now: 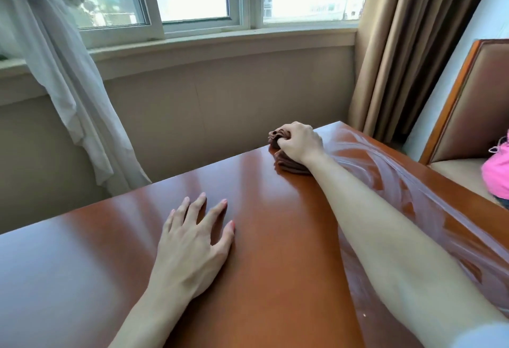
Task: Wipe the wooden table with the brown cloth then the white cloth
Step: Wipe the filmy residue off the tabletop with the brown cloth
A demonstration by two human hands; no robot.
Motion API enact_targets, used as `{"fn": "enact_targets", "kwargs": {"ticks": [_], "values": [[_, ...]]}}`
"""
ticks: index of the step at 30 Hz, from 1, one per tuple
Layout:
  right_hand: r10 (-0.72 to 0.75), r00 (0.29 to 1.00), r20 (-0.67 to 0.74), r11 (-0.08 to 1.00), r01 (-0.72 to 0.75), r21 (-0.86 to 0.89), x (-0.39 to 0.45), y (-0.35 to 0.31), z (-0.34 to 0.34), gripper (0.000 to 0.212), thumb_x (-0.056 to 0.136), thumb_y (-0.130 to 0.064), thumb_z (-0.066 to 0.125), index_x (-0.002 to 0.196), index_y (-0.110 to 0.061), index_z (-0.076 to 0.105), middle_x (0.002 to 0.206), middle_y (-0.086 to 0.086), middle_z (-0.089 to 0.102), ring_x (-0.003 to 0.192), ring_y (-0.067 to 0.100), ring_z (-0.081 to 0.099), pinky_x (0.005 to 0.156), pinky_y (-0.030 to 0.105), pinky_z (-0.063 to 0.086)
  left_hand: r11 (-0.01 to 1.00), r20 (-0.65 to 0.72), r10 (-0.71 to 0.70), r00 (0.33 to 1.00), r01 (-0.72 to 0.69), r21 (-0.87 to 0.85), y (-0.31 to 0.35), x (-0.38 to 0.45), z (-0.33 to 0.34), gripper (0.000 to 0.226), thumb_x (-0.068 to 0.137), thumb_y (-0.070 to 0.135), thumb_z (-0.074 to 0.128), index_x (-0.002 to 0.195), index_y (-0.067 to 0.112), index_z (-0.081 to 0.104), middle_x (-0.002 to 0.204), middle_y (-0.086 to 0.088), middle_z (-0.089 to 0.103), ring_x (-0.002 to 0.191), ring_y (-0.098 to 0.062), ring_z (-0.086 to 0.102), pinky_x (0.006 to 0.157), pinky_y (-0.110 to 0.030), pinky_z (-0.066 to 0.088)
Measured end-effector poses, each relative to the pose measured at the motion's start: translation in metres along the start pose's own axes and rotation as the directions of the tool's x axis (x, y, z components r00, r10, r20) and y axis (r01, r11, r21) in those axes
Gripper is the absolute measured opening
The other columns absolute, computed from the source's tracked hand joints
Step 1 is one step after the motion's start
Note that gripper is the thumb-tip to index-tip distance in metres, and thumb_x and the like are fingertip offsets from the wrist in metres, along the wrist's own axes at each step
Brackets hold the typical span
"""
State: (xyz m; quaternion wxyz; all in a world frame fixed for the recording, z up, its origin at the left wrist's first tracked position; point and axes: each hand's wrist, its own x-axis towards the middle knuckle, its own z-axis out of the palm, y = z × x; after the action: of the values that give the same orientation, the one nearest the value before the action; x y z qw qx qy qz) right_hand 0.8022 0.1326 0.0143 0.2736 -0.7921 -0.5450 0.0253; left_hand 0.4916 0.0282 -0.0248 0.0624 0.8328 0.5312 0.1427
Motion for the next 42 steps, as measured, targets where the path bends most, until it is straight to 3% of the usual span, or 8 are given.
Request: {"fn": "enact_targets", "kwargs": {"ticks": [8, 14, 19, 24, 28, 33, 37, 42], "values": [[0.024, 0.995, -0.094, 0.999, -0.027, -0.036, -0.091, -0.005, -0.014, 0.017, 0.084, -0.027, 0.055, 0.092, -0.02, 0.069, 0.1, 0.001, 0.065, 0.096, 0.035, 0.061, 0.071, 0.036, 0.045, 1.0, 0.046, -0.005, 0.999, 0.004, 0.018, 0.002, 0.003, -0.001, 0.061, 0.095, 0.067, 0.023, 0.153, 0.048, 0.029, 0.165, 0.005, 0.02, 0.153, -0.02, 0.011, 0.125, -0.041, 0.008], [-0.115, 0.993, -0.016, 0.993, 0.115, 0.036, -0.265, -0.037, -0.05, 0.031, 0.086, -0.031, 0.059, 0.113, -0.035, 0.074, 0.131, -0.018, 0.064, 0.122, 0.017, 0.056, 0.092, 0.038, 0.052, 1.0, 0.069, 0.009, 0.998, -0.01, 0.012, 0.002, 0.003, -0.004, 0.056, 0.099, 0.061, 0.032, 0.152, 0.043, 0.035, 0.164, -0.002, 0.026, 0.152, -0.028, 0.017, 0.124, -0.045, 0.012], [-0.168, 0.986, 0.003, 0.984, 0.168, 0.064, -0.333, -0.049, -0.063, 0.036, 0.084, -0.031, 0.059, 0.116, -0.04, 0.073, 0.135, -0.021, 0.062, 0.127, 0.009, 0.052, 0.097, 0.034, 0.049, 1.0, 0.083, 0.024, 0.996, -0.024, 0.006, 0.003, -0.002, -0.009, 0.055, 0.1, 0.057, 0.034, 0.151, 0.039, 0.039, 0.162, -0.007, 0.029, 0.15, -0.032, 0.021, 0.123, -0.048, 0.014], [-0.114, 0.993, -0.011, 0.992, 0.114, 0.058, -0.279, -0.044, -0.055, 0.029, 0.088, -0.031, 0.057, 0.111, -0.036, 0.072, 0.12, -0.014, 0.066, 0.113, 0.022, 0.059, 0.09, 0.04, 0.052, 0.999, 0.069, 0.03, 0.997, -0.028, -0.025, 0.004, -0.006, -0.01, 0.054, 0.1, 0.054, 0.035, 0.151, 0.037, 0.04, 0.161, -0.008, 0.03, 0.15, -0.033, 0.02, 0.123, -0.049, 0.014], [-0.011, 0.999, -0.052, 1.0, 0.01, -0.021, -0.187, -0.024, -0.035, 0.01, 0.09, -0.031, 0.053, 0.081, -0.027, 0.055, 0.103, 0.002, 0.062, 0.098, 0.037, 0.06, 0.074, 0.039, 0.047, 0.998, 0.032, 0.053, 0.998, -0.052, -0.027, 0.001, -0.001, -0.004, 0.052, 0.1, 0.054, 0.036, 0.149, 0.037, 0.042, 0.161, -0.007, 0.031, 0.15, -0.032, 0.021, 0.122, -0.048, 0.016], [0.043, 0.993, -0.114, 0.995, -0.054, -0.089, -0.064, 0.006, -0.012, 0.014, 0.088, -0.028, 0.051, 0.082, -0.019, 0.059, 0.093, 0.003, 0.06, 0.091, 0.035, 0.059, 0.068, 0.036, 0.037, 0.999, 0.006, 0.025, 1.0, -0.025, -0.024, -0.001, 0.006, 0.001, 0.055, 0.098, 0.063, 0.029, 0.149, 0.045, 0.037, 0.163, 0.003, 0.028, 0.151, -0.025, 0.018, 0.123, -0.044, 0.016], [0.057, 0.99, -0.128, 0.99, -0.073, -0.123, 0.008, 0.027, -0.007, 0.018, 0.087, -0.029, 0.05, 0.087, -0.021, 0.066, 0.102, 0.004, 0.064, 0.102, 0.036, 0.061, 0.074, 0.036, 0.041, 1.0, -0.003, 0.015, 1.0, -0.015, -0.016, 0.001, 0.002, 0.002, 0.069, 0.089, 0.071, 0.011, 0.151, 0.048, 0.031, 0.164, 0.008, 0.023, 0.153, -0.019, 0.013, 0.124, -0.04, 0.012], [0.087, 0.983, -0.16, 0.984, -0.11, -0.137, 0.007, 0.024, -0.003, 0.021, 0.087, -0.028, 0.051, 0.091, -0.022, 0.071, 0.105, 0.006, 0.066, 0.103, 0.038, 0.061, 0.075, 0.037, 0.042, 1.0, 0.022, -0.001, 1.0, 0.002, -0.017, 0.0, 0.007, 0.003, 0.065, 0.092, 0.07, 0.016, 0.152, 0.048, 0.029, 0.165, 0.008, 0.02, 0.153, -0.018, 0.01, 0.124, -0.039, 0.009]]}}
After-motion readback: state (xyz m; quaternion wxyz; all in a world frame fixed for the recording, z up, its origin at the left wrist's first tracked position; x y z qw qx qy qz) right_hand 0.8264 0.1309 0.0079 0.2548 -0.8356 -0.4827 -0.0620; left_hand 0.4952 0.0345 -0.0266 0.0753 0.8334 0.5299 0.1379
